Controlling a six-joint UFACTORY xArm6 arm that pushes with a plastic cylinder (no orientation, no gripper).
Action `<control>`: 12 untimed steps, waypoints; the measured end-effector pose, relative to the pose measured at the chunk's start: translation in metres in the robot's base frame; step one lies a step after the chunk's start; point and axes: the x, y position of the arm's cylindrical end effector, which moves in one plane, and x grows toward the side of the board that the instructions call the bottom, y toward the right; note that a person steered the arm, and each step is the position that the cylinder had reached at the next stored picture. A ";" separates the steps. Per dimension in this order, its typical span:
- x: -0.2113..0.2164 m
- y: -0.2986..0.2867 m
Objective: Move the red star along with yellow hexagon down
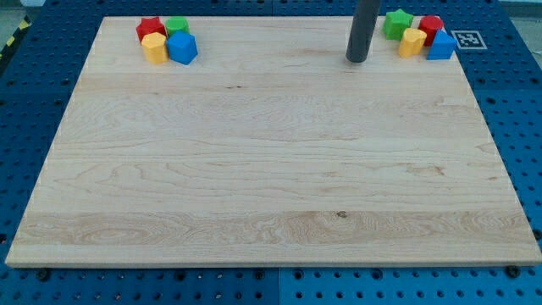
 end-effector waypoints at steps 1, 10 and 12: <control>-0.016 -0.002; -0.104 -0.174; -0.105 -0.200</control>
